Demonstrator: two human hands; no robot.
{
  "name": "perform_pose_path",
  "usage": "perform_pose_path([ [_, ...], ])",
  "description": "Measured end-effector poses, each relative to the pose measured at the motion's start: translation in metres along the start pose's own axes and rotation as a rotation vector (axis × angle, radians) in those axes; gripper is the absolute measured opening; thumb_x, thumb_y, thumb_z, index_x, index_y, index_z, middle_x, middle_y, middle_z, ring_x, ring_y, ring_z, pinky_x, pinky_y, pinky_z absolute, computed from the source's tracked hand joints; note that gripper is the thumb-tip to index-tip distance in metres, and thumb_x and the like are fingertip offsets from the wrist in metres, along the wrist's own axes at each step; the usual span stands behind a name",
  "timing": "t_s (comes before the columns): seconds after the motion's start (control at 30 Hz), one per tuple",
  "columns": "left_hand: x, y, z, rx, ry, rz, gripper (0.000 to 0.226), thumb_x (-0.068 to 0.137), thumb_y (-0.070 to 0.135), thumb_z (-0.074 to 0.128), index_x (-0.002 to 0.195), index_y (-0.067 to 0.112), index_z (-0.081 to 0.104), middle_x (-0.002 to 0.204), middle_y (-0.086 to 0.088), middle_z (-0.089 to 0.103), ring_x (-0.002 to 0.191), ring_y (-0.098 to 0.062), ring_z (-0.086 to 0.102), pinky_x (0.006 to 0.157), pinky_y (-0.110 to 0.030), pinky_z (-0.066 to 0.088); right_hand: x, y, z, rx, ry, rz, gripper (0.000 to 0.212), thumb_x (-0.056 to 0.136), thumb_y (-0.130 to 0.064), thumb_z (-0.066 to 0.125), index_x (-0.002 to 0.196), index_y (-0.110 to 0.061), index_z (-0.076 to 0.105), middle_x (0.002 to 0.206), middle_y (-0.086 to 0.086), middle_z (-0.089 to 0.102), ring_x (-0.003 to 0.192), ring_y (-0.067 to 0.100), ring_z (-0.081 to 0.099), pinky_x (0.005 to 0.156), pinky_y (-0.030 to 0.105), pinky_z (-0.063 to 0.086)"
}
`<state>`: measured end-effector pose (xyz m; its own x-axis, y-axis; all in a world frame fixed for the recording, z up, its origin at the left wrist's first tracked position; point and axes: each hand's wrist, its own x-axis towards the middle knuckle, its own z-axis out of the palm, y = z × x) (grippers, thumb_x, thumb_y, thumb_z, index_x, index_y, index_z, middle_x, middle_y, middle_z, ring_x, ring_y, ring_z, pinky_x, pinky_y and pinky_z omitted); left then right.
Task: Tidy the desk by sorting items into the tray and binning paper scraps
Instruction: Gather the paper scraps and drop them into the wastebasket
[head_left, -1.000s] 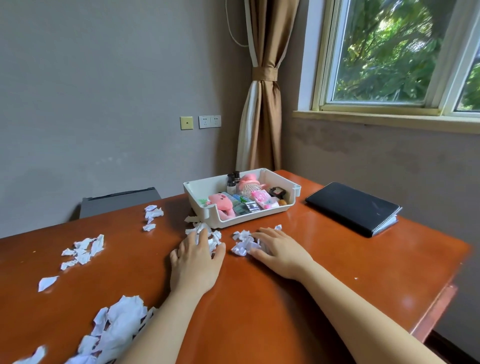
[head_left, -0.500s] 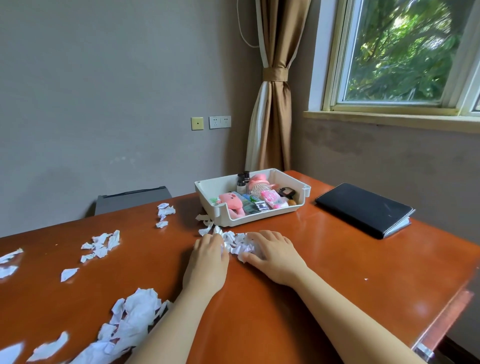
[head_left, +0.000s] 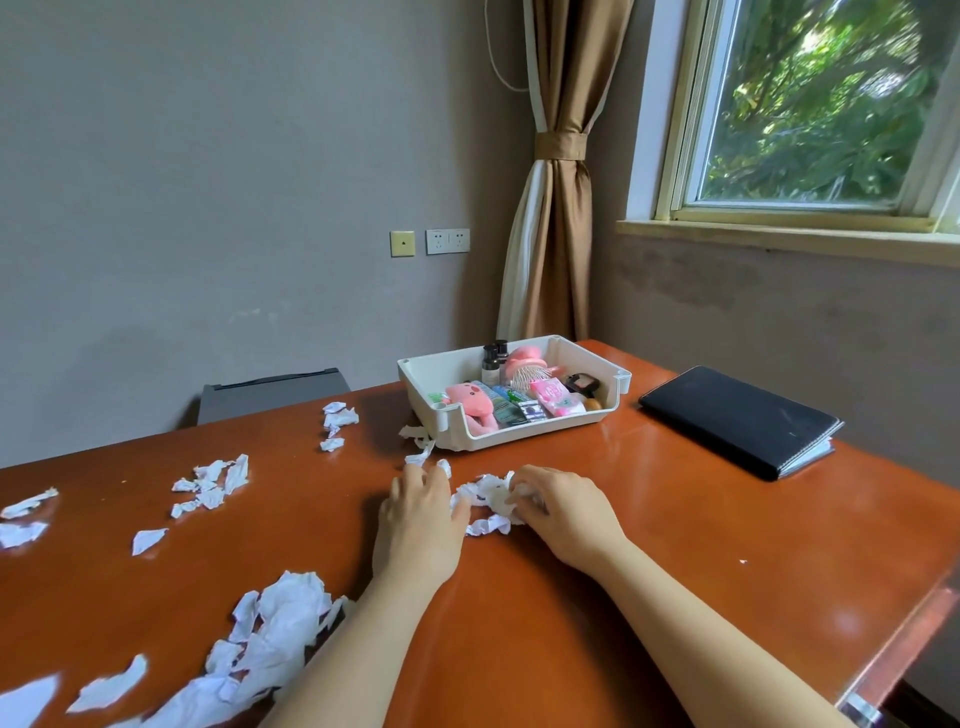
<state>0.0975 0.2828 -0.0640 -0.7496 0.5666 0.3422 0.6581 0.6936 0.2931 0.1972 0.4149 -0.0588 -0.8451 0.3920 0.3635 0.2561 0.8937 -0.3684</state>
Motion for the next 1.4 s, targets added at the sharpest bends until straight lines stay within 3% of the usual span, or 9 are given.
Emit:
perform_pose_path([
  [0.2,0.0,0.004,-0.004,-0.076,0.039,-0.004,0.039,0.101,0.028,0.035,0.137,0.017,0.041,0.133,-0.001,0.051,0.117,-0.014,0.05,0.087,-0.023,0.048,0.0,0.0,-0.003,0.047,0.036,0.083,0.01,0.088,-0.018,0.052,0.092,-0.015,0.061,0.084,-0.002,0.064,0.078,0.022,0.056,0.063,0.032,0.043],
  [0.37,-0.003,0.007,-0.012,-0.08,0.101,0.017,0.031,0.101,0.029,0.036,0.13,0.018,0.038,0.106,0.0,0.065,0.078,-0.01,0.06,0.052,-0.011,0.039,-0.001,0.0,-0.004,0.162,0.117,0.132,0.027,0.093,-0.031,0.053,0.078,-0.009,0.058,0.069,0.002,0.057,0.063,0.019,0.05,0.056,0.032,0.04],
  [0.57,-0.006,0.007,-0.015,-0.293,0.181,0.037,0.029,0.1,0.025,0.039,0.121,0.015,0.057,0.11,-0.004,0.066,0.095,-0.015,0.064,0.073,-0.016,0.049,-0.001,0.001,-0.007,0.272,0.264,0.189,0.029,0.089,-0.029,0.06,0.066,-0.015,0.051,0.067,0.0,0.055,0.061,0.015,0.049,0.057,0.027,0.04],
  [0.67,-0.006,0.006,-0.014,-0.39,0.213,0.027,0.033,0.098,0.026,0.043,0.114,0.008,0.065,0.103,-0.006,0.067,0.088,-0.011,0.061,0.068,-0.013,0.044,-0.001,-0.001,-0.01,0.316,0.306,0.239,0.037,0.088,-0.023,0.062,0.057,-0.023,0.042,0.07,-0.001,0.05,0.059,0.007,0.044,0.054,0.018,0.036],
  [0.87,-0.005,0.003,-0.014,-0.409,0.175,-0.027,0.032,0.097,0.032,0.042,0.077,0.013,0.058,0.075,0.001,0.054,0.063,-0.01,0.054,0.048,-0.006,0.033,-0.001,0.003,-0.013,0.525,0.297,0.347,0.026,0.087,-0.009,0.059,0.065,-0.009,0.045,0.052,0.003,0.056,0.036,0.005,0.052,0.04,0.013,0.04],
  [1.0,-0.002,0.002,-0.015,-0.447,0.123,-0.063,0.026,0.096,0.032,0.046,0.09,0.012,0.062,0.083,-0.002,0.066,0.051,-0.008,0.061,0.038,-0.004,0.039,0.0,0.003,-0.013,0.51,0.314,0.303,0.013,0.09,-0.011,0.057,0.082,-0.016,0.049,0.068,-0.005,0.051,0.055,0.008,0.049,0.048,0.014,0.038],
  [1.13,-0.001,0.0,-0.018,-0.592,0.118,-0.13,0.018,0.095,0.027,0.05,0.097,0.013,0.061,0.079,-0.002,0.065,0.045,-0.011,0.059,0.036,-0.004,0.038,-0.002,0.003,-0.012,0.514,0.301,0.236,0.01,0.094,-0.013,0.05,0.102,-0.017,0.054,0.07,-0.004,0.049,0.053,0.009,0.043,0.046,0.009,0.038],
  [1.23,-0.002,0.0,-0.023,-0.638,0.149,-0.132,0.013,0.095,0.022,0.05,0.092,0.016,0.06,0.076,0.0,0.06,0.047,-0.014,0.057,0.035,-0.005,0.037,-0.003,0.002,-0.012,0.47,0.31,0.19,0.014,0.095,-0.018,0.049,0.085,-0.009,0.053,0.064,-0.001,0.045,0.054,0.012,0.037,0.047,0.016,0.033],
  [1.4,-0.004,0.005,-0.035,-0.708,0.195,-0.082,0.032,0.097,0.025,0.047,0.068,0.015,0.056,0.055,0.002,0.049,0.044,-0.014,0.049,0.036,-0.009,0.036,-0.011,-0.002,-0.02,0.452,0.309,0.16,0.038,0.094,-0.027,0.051,0.065,-0.006,0.038,0.057,0.002,0.029,0.056,0.013,0.023,0.048,0.023,0.02],
])
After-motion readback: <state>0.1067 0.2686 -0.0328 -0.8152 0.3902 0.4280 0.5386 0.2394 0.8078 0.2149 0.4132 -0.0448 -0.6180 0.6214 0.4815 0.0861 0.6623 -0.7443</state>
